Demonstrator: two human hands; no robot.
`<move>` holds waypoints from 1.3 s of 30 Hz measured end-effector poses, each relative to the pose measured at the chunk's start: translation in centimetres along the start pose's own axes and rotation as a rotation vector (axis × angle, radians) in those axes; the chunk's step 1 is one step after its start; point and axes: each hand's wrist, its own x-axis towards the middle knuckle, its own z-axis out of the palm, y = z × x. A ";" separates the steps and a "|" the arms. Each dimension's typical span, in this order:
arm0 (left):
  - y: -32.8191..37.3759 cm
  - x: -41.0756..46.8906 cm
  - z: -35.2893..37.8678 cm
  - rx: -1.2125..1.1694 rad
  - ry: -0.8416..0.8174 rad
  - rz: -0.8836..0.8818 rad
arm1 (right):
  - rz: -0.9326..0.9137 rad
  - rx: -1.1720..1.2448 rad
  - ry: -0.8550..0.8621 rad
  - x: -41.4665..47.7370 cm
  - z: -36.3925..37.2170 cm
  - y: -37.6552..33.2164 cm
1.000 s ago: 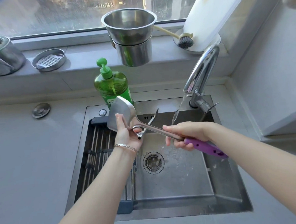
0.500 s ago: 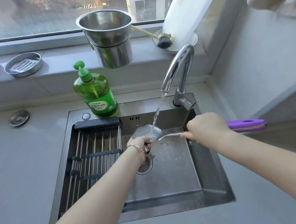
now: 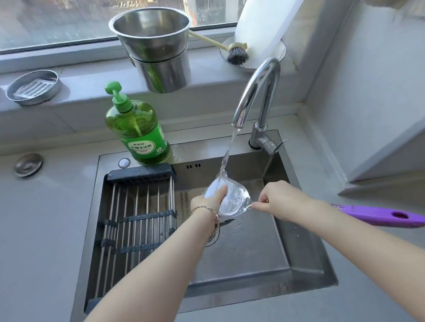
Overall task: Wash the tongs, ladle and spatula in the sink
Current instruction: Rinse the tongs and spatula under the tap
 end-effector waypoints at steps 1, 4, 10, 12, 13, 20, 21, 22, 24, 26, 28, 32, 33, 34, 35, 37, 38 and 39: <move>0.4 0.1 -0.2 0.038 0.018 0.008 | -0.017 -0.022 0.003 0.0 -0.1 -0.1; 0.8 0.6 -0.9 0.190 -0.002 0.080 | -0.038 -0.058 0.018 0.2 -0.3 -0.3; 0.4 0.5 -2.5 0.238 -0.125 0.115 | -0.029 -0.126 0.047 0.2 -0.7 -1.7; 0.8 0.2 -2.7 0.203 -0.055 0.112 | -0.090 -0.213 0.143 0.7 0.0 -2.8; 1.1 -0.1 -2.6 0.172 -0.034 0.106 | -0.143 -0.260 0.162 1.2 0.6 -3.3; 3.4 -1.3 -4.0 0.137 0.022 0.152 | -0.546 -0.097 0.125 1.5 3.5 -7.6; 3.6 -1.1 -4.5 0.139 0.037 0.152 | -0.578 -0.159 0.128 1.3 3.7 -7.2; 3.6 -1.1 -5.0 0.142 0.056 0.156 | -0.576 -0.239 0.133 1.1 3.8 -6.7; 3.5 -0.6 -5.8 0.123 0.114 0.174 | -0.489 -0.388 0.148 1.5 3.8 -5.7; 3.3 0.0 -6.7 0.132 0.190 0.229 | -0.309 -0.413 0.141 2.1 3.1 -5.0; 3.6 0.1 -7.9 0.138 0.271 0.285 | -0.178 -0.330 0.162 2.5 2.2 -4.3; 4.2 0.2 -10.0 0.153 0.369 0.329 | -0.216 -0.344 0.308 2.6 1.7 -4.5; 4.2 0.1 -10.1 0.154 0.377 0.321 | -0.224 -0.326 0.318 2.9 1.9 -5.3; 4.2 0.0 -10.1 0.144 0.376 0.304 | -0.249 -0.305 0.320 3.2 2.1 -6.2; 4.2 -0.2 -10.0 0.135 0.372 0.293 | -0.296 -0.294 0.313 3.6 2.3 -7.1; 4.5 -0.8 -10.1 0.152 0.380 0.286 | -0.399 -0.290 0.262 4.1 2.6 -8.3; 4.8 -1.1 -10.3 0.160 0.395 0.289 | -0.424 -0.293 0.243 4.2 2.5 -8.3; 5.0 -1.0 -10.6 0.155 0.399 0.273 | -0.433 -0.287 0.237 4.4 2.5 -7.9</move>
